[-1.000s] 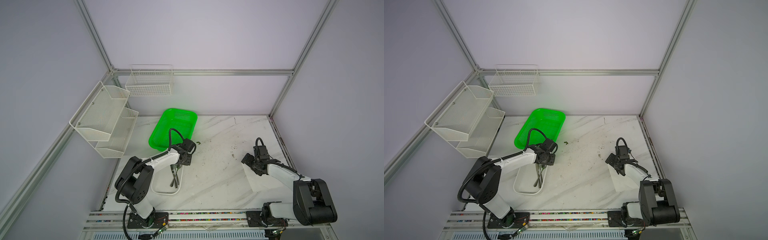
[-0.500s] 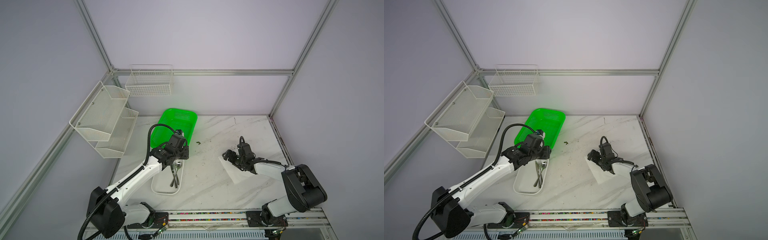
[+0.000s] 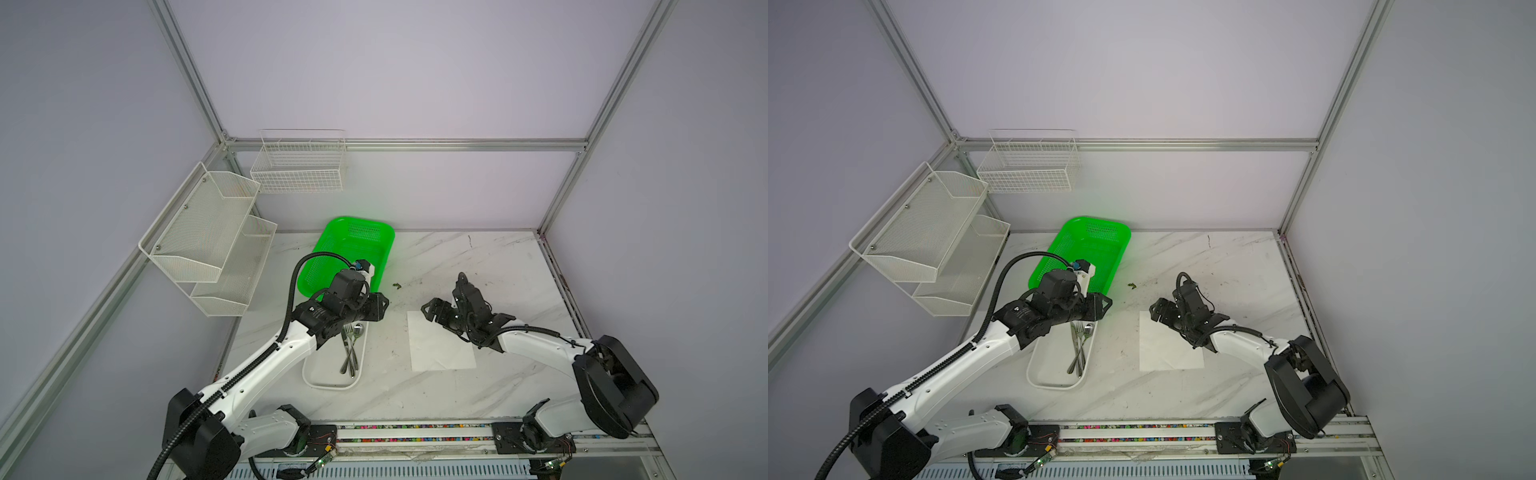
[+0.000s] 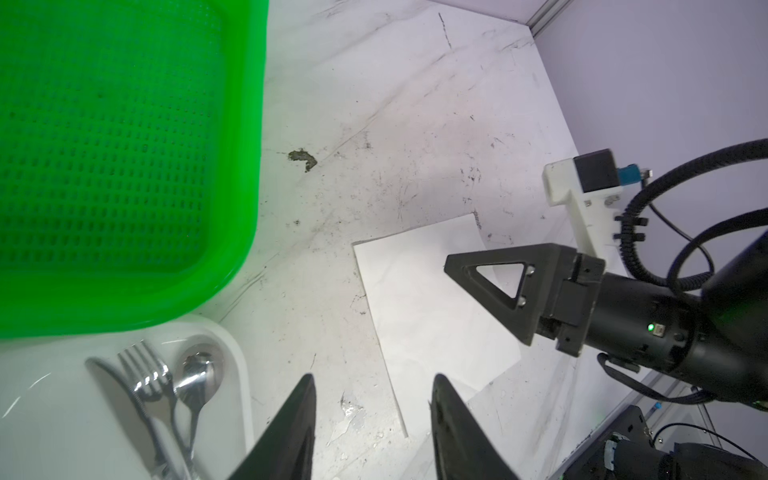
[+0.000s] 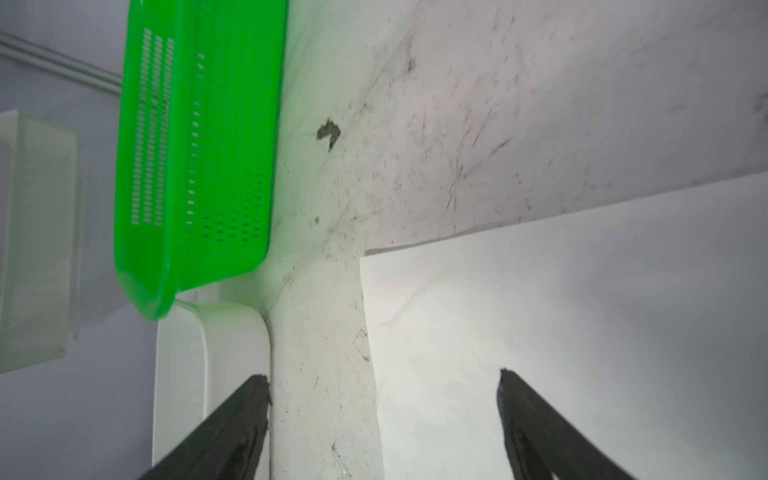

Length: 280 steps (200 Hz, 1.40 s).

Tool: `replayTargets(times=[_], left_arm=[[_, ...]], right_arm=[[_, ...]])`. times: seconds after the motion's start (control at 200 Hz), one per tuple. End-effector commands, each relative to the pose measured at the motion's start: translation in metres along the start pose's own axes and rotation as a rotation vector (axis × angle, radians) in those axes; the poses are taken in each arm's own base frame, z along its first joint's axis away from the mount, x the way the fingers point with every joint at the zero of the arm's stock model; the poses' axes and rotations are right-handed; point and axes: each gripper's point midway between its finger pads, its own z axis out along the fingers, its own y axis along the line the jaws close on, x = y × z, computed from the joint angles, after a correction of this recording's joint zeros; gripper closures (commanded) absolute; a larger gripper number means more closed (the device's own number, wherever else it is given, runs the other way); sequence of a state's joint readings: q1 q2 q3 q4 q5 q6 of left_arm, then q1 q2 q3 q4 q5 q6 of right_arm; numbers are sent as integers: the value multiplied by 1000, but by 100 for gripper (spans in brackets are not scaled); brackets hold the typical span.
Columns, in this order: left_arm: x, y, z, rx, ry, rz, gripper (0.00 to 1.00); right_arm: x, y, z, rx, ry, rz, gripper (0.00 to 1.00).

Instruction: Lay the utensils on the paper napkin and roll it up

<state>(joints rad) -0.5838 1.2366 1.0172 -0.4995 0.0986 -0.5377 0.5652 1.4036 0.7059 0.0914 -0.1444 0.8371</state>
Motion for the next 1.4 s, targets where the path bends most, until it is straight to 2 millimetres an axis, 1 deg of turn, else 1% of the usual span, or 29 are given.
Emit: replayTargets(times=[0.0, 0.065, 0.07, 0.085, 0.205, 0.265, 0.32, 0.4, 0.475, 0.515, 0.58, 0.645, 0.73, 0.8, 0.92, 0.965, 0.98, 1.035, 1.17, 1.23, 1.325, 1.395], left_arm=[[-6, -29, 19, 122, 34, 28, 55], [-7, -40, 34, 147, 67, 55, 56], [-5, -39, 39, 143, 82, 54, 56], [-4, -41, 46, 147, 98, 61, 56], [-4, -63, 82, 205, 177, 98, 59], [-4, -72, 99, 222, 199, 118, 59], [2, -80, 117, 244, 242, 136, 60], [9, -91, 139, 276, 299, 169, 65], [16, -91, 159, 253, 348, 184, 68], [22, -85, 169, 221, 374, 186, 69], [27, -77, 180, 179, 397, 190, 69], [35, -69, 188, 150, 419, 188, 69], [49, -57, 192, 117, 451, 183, 70], [61, -48, 192, 93, 475, 178, 70], [79, -33, 189, 55, 512, 178, 70], [86, -26, 188, 34, 522, 176, 70], [87, -24, 187, 25, 524, 175, 70], [94, -17, 184, 5, 534, 169, 69], [106, -4, 173, -51, 546, 137, 69], [110, 2, 167, -76, 543, 124, 69], [116, 3, 160, -88, 538, 100, 69], [121, 1, 155, -86, 536, 86, 69]], right_arm=[[9, -55, -11, 140, 23, 64, 16], [10, -65, -20, 144, 11, 88, 18], [11, -65, -20, 144, 11, 89, 18], [11, -67, -22, 142, 10, 91, 18], [22, -76, -30, 146, 27, 117, 24], [28, -78, -33, 138, 40, 122, 27], [33, -78, -35, 119, 53, 117, 31], [40, -75, -38, 85, 76, 100, 35], [43, -77, -40, 93, 92, 70, 37], [46, -78, -40, 94, 107, 62, 38], [54, -79, -38, 85, 150, 46, 43], [58, -84, -35, 104, 168, 29, 43], [61, -87, -31, 115, 191, -19, 42], [62, -95, -26, 164, 212, -19, 42], [64, -110, -17, 231, 227, -39, 42], [61, -111, -16, 242, 219, -46, 42], [63, -116, -14, 262, 230, -44, 42], [61, -122, -11, 289, 221, -49, 42], [50, -129, -4, 341, 209, -79, 41], [43, -131, -2, 359, 200, -93, 41], [30, -132, 2, 380, 183, -114, 39], [21, -131, 5, 382, 173, -124, 38]])
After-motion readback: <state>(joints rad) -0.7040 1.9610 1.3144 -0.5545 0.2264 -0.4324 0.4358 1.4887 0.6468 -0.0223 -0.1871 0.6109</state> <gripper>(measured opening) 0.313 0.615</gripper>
